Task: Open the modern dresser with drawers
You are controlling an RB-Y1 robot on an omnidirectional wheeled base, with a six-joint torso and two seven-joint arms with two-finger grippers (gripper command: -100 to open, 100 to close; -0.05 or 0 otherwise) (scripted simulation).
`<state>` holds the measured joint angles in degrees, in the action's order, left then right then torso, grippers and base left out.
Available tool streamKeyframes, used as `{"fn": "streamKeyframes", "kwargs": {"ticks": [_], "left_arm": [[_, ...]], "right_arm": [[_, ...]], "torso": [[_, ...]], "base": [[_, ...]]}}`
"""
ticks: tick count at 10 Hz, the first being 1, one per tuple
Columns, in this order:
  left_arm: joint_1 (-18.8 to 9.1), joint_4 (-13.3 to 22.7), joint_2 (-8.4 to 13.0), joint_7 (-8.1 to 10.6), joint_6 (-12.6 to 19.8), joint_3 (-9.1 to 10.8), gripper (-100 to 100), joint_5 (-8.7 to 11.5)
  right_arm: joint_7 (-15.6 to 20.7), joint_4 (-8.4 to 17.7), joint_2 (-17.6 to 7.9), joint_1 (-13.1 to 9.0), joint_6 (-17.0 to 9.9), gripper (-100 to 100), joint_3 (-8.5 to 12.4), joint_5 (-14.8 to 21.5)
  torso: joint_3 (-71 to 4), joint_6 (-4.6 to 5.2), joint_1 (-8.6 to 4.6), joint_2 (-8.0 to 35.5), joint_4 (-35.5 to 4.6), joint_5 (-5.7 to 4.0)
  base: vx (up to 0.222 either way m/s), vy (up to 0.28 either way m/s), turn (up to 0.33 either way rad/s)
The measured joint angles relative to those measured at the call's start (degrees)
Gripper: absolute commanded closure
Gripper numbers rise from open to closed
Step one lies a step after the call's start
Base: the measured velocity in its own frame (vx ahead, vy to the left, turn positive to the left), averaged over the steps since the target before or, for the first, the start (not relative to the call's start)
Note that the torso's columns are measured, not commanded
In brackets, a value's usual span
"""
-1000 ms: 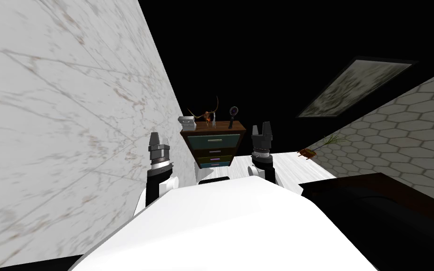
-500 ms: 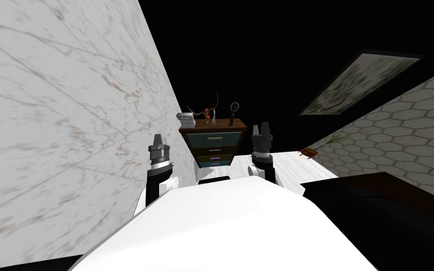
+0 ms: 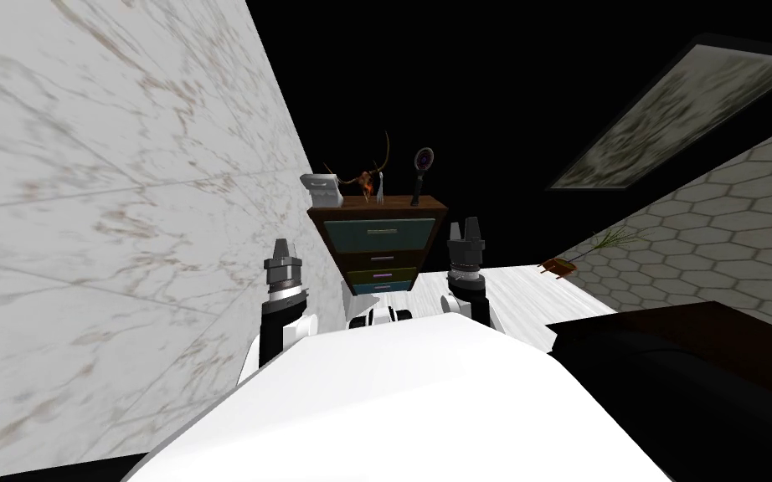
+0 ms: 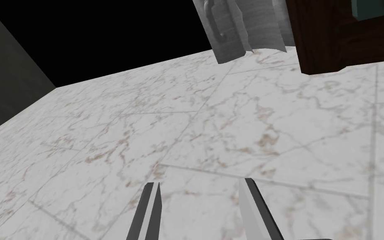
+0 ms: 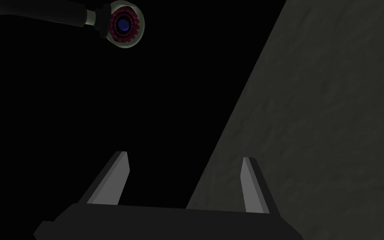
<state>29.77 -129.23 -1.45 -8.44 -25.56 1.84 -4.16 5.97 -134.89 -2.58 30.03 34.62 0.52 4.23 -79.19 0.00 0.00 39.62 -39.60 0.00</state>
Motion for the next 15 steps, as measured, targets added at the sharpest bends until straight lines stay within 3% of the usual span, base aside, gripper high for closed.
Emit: {"fn": "streamKeyframes", "kwargs": {"ticks": [2,8,11,15], "left_arm": [[-0.3,0.8,2.2,-0.04,-0.2,0.02,-100,-0.1],[-1.8,7.2,9.3,-0.51,-2.3,-0.06,-100,-0.6],[-3.6,12.4,11.4,-1.17,-4.1,-0.42,-100,-1.2],[-4.5,17.4,12.7,-1.51,-5.6,-0.53,-100,-1.6]], "right_arm": [[0.0,0.0,0.0,0.0,0.0,0,0.0,0.0],[0.0,0.0,0.0,0.0,0.0,0,0.0,0.0],[0.0,0.0,0.0,0.0,0.0,0,0.0,0.0],[0.0,0.0,0.0,0.0,0.0,0,0.0,0.0]], "torso": [[-5.1,0.00,-0.01,2.4,-2.4,0.00],[-5.4,0.00,-0.01,2.7,-2.7,0.00],[-5.4,0.00,0.00,2.7,-2.7,0.00],[-5.4,0.00,0.01,2.7,-2.7,0.00]], "base": [[0.008,-0.012,0.002],[0.022,-0.027,0.004],[0.032,-0.034,0.004],[0.023,-0.027,0.004]]}}
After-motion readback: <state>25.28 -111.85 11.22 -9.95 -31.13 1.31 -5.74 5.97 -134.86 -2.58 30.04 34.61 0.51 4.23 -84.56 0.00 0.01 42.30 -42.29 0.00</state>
